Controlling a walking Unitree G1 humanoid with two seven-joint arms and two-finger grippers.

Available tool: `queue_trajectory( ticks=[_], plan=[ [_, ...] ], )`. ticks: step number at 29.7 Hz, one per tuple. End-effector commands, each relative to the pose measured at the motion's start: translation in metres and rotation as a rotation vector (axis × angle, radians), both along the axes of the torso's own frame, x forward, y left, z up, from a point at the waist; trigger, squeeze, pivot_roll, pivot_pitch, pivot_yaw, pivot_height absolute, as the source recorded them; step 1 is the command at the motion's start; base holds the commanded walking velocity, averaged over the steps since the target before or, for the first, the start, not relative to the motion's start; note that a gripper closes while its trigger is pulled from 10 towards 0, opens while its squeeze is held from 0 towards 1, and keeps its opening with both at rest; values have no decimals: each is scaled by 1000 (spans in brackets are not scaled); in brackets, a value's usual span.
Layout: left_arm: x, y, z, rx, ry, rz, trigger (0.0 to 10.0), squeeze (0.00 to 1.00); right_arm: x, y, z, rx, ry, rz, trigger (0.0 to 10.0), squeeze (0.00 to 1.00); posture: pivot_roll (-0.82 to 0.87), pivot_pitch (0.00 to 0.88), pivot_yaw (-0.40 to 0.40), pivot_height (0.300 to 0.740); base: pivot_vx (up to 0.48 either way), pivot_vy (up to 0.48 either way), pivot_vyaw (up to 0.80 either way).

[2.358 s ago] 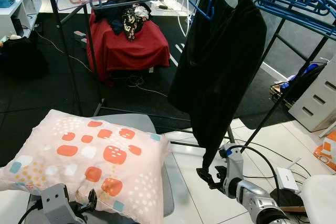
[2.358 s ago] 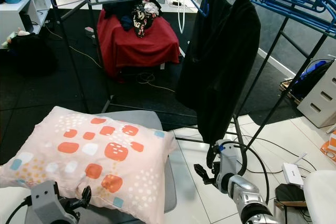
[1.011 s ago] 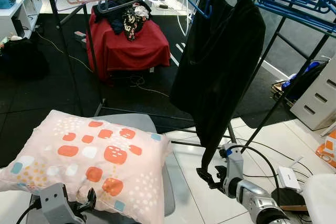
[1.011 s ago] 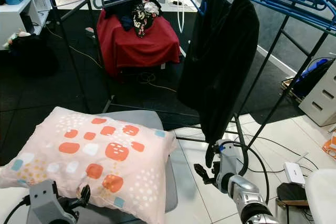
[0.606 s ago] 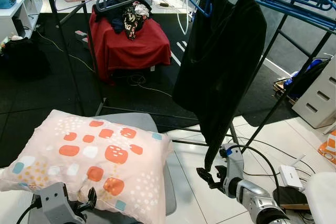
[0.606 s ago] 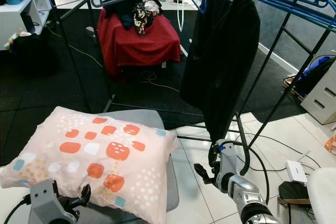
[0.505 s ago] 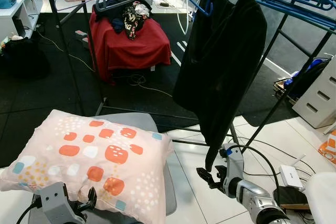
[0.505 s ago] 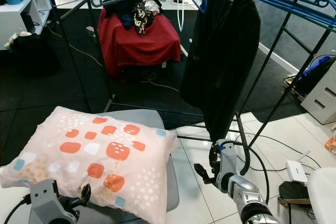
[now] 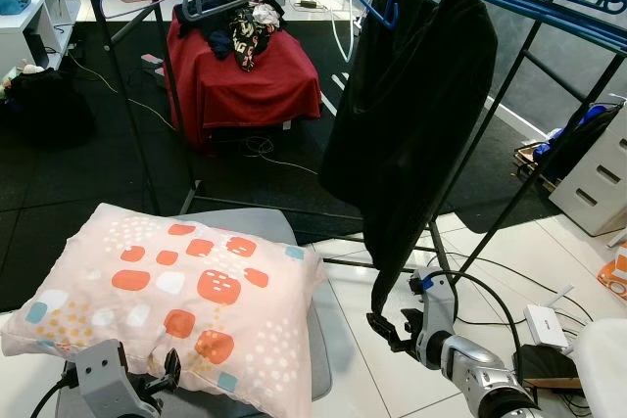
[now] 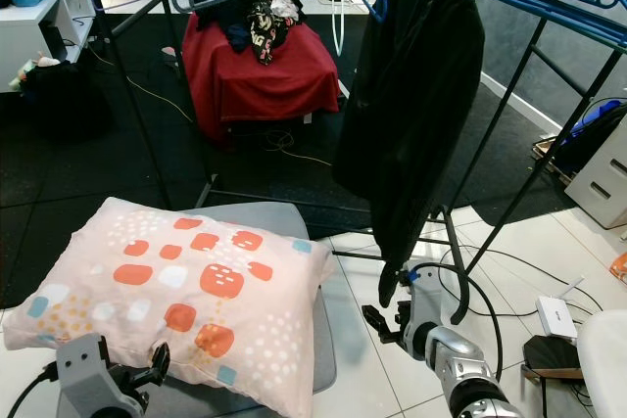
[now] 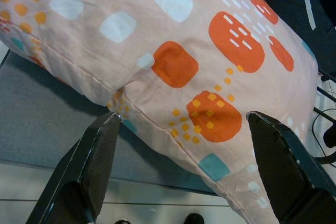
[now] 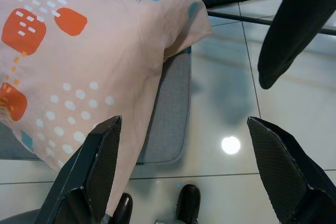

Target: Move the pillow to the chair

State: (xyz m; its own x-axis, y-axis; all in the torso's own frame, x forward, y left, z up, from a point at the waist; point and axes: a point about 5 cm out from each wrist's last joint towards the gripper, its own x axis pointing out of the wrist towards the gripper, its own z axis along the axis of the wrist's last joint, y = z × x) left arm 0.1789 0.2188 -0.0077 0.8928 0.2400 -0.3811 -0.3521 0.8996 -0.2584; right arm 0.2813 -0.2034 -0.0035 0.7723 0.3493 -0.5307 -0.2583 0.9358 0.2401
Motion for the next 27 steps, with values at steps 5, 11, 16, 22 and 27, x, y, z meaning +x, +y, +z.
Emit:
queue_trajectory(
  ticks=[5, 11, 16, 22, 27],
  plan=[
    [-1, 0, -1, -1, 14, -6, 10000, 0, 3, -2, 3, 1, -9, -10, 10000, 0, 15, 61, -107, 740, 0, 0, 0],
    [-2, 0, -1, -2, 14, -6, 10000, 0, 3, -2, 3, 0, -8, -11, 10000, 0, 15, 64, -108, 740, 0, 0, 0],
    [-2, 1, -2, -3, 16, -6, 10000, 0, 3, -2, 3, 0, -8, -12, 10000, 0, 16, 62, -108, 740, 0, 0, 0],
    [-2, 1, -3, -3, 18, -6, 10000, 0, 3, -2, 3, 0, -8, -12, 10000, 0, 15, 64, -107, 740, 0, 0, 0],
    [-2, 3, -4, -4, 21, -5, 10000, 0, 3, -2, 3, 0, -8, -12, 10000, 0, 15, 66, -107, 740, 0, 0, 0]
  ],
)
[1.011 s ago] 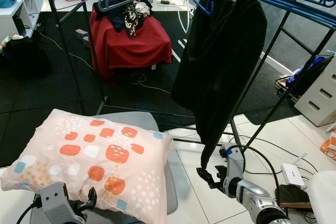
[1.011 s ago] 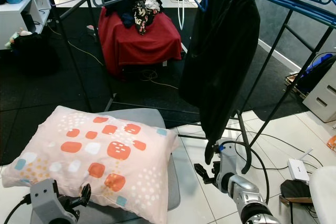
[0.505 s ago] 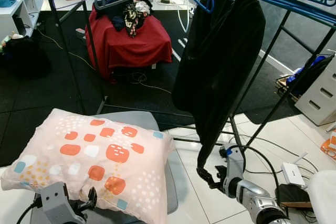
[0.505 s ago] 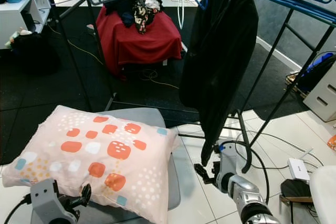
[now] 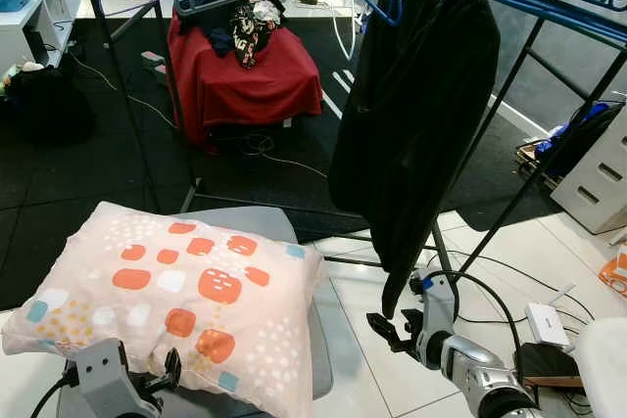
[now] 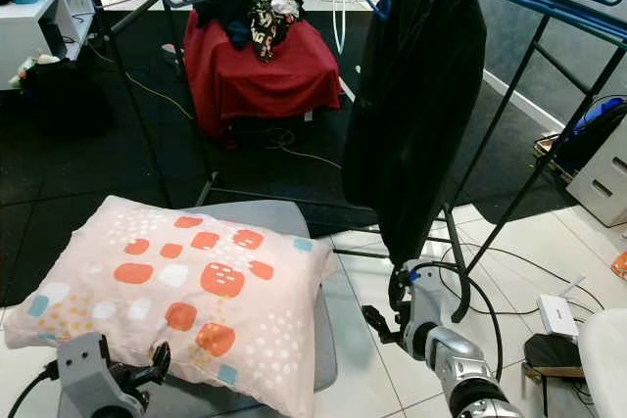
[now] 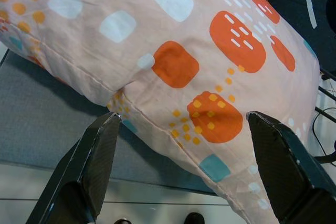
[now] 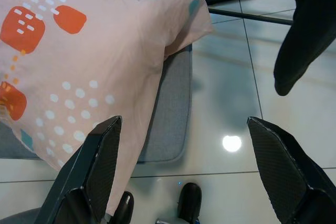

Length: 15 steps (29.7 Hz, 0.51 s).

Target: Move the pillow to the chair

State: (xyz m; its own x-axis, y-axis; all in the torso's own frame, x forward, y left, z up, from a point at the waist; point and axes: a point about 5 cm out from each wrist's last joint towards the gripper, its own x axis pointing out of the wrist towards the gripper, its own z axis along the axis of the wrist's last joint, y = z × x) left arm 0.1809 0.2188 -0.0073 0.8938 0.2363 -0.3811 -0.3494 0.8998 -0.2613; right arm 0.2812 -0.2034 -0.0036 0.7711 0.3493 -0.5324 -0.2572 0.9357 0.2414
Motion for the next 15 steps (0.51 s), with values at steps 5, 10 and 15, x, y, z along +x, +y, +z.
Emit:
queue_trajectory(
  ticks=[5, 10, 15],
  plan=[
    [-4, 3, -5, -1, 22, -2, 10000, 0, 3, -2, 3, -1, -10, -11, 10000, 0, 15, 66, -107, 740, 0, 0, 0],
    [-3, 3, -6, -1, 24, -2, 10000, 0, 3, -2, 3, 0, -11, -12, 10000, 0, 15, 68, -107, 740, 0, 0, 0],
    [-3, 3, -5, -1, 23, -2, 10000, 0, 3, -2, 4, 0, -12, -13, 10000, 0, 15, 69, -106, 740, 0, 0, 0]
  ],
)
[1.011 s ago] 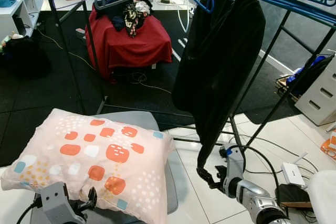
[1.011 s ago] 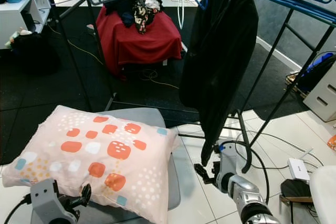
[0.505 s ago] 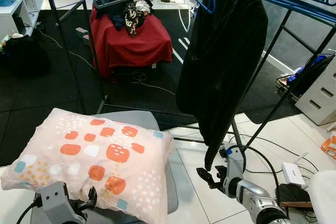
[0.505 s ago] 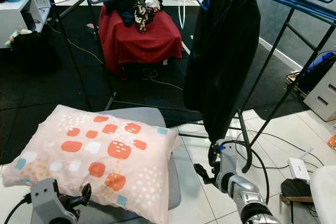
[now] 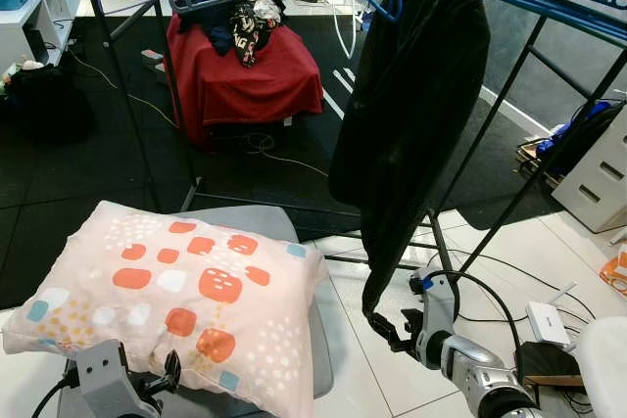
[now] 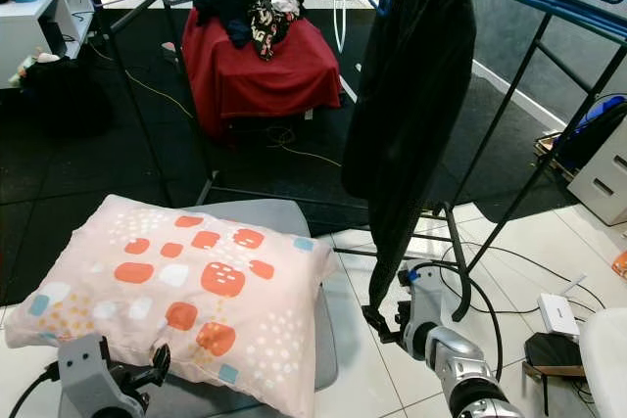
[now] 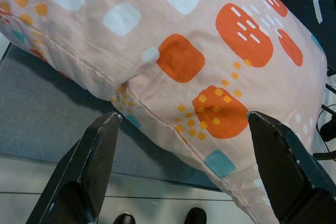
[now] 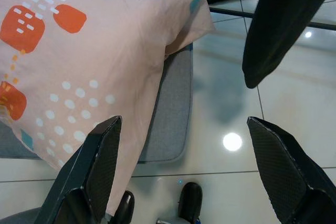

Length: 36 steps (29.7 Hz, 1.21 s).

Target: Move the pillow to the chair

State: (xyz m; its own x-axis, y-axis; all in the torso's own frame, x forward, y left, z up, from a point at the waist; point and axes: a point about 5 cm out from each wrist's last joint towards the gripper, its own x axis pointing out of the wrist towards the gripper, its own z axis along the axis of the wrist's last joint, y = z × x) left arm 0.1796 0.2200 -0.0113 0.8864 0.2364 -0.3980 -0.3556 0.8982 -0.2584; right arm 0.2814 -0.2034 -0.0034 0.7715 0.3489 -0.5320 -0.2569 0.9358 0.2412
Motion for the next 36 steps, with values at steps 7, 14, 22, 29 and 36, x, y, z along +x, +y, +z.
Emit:
queue_trajectory(
  ticks=[7, 14, 22, 29, 36],
  plan=[
    [-1, 1, 0, 3, 3, -4, 10000, 0, 3, -2, 4, 0, -12, -13, 10000, 0, 14, 72, -106, 740, 0, 0, 0],
    [-1, 1, 0, 4, 1, -4, 10000, 0, 3, -2, 4, 0, -12, -12, 10000, 0, 13, 75, -104, 740, 0, 0, 0],
    [-1, 1, 2, 5, -3, -5, 10000, 0, 4, -2, 4, 0, -13, -13, 10000, 0, 13, 75, -105, 740, 0, 0, 0],
    [0, 1, 2, 5, -5, -5, 10000, 0, 4, -2, 5, -1, -13, -14, 10000, 0, 13, 76, -107, 740, 0, 0, 0],
    [0, 2, 1, 4, -3, -5, 10000, 0, 4, -2, 5, -1, -14, -15, 10000, 0, 13, 76, -106, 740, 0, 0, 0]
  ],
)
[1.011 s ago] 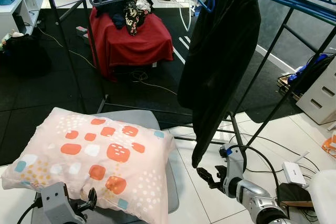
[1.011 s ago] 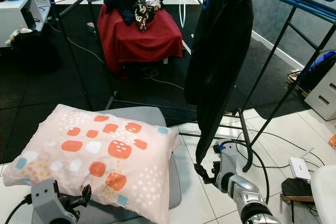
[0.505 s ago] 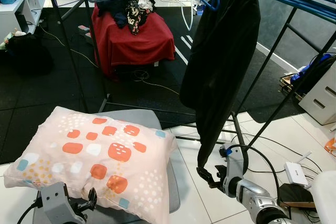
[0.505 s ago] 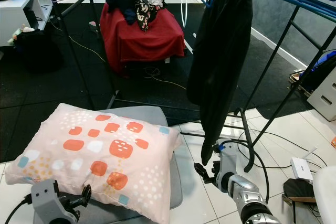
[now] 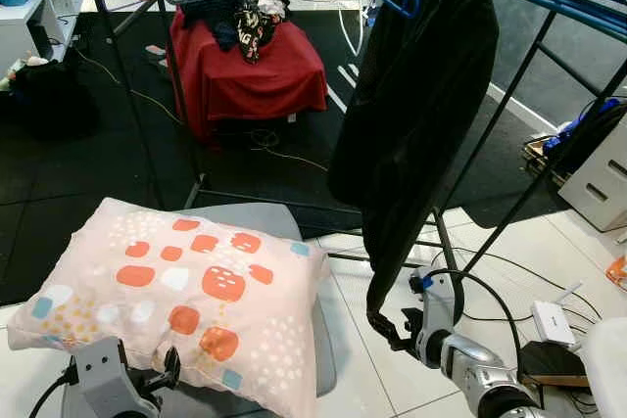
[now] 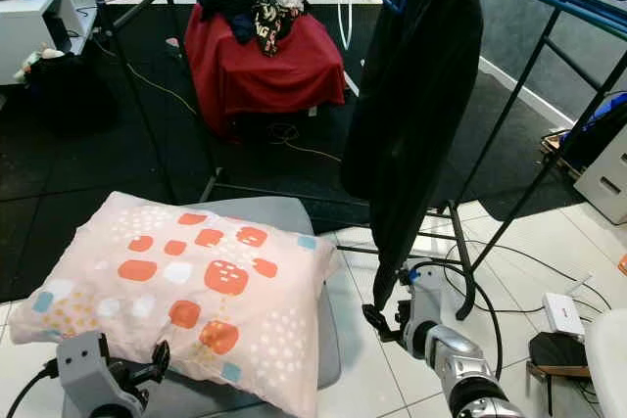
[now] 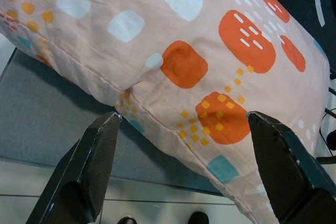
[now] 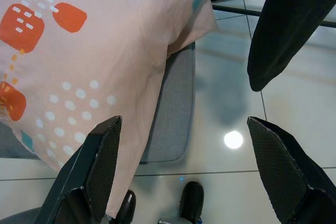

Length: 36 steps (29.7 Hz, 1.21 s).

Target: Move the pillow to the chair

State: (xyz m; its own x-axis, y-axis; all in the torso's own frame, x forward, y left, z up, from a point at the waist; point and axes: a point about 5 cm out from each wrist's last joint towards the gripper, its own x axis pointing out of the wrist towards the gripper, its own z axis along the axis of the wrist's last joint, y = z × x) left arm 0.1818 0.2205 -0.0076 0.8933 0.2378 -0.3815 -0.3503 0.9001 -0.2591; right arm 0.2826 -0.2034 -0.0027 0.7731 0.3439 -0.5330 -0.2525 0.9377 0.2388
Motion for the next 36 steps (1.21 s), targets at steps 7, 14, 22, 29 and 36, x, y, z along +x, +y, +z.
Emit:
queue_trajectory(
  ticks=[7, 14, 22, 29, 36],
  plan=[
    [-2, 2, -3, -2, 16, -4, 10000, 0, 3, -2, 4, 2, -14, -12, 10000, 0, 14, 75, -107, 740, 0, 0, 0],
    [-1, 1, -3, -2, 17, -5, 10000, 0, 4, -1, 4, 1, -12, -15, 10000, 0, 14, 70, -106, 740, 0, 0, 0],
    [3, 1, -2, 8, 16, -13, 10000, 0, 7, -2, 6, 2, -17, -36, 10000, 0, 2, 61, -98, 740, 0, 0, 0],
    [6, 2, 0, 17, 13, -19, 10000, 0, 9, -2, 8, 4, -20, -55, 10000, 0, -7, 66, -97, 740, 0, 0, 0],
    [10, 4, 3, 27, 6, -15, 10000, 0, 13, -1, 10, 7, -23, -72, 10000, 0, -5, 57, -103, 740, 0, 0, 0]
  ],
)
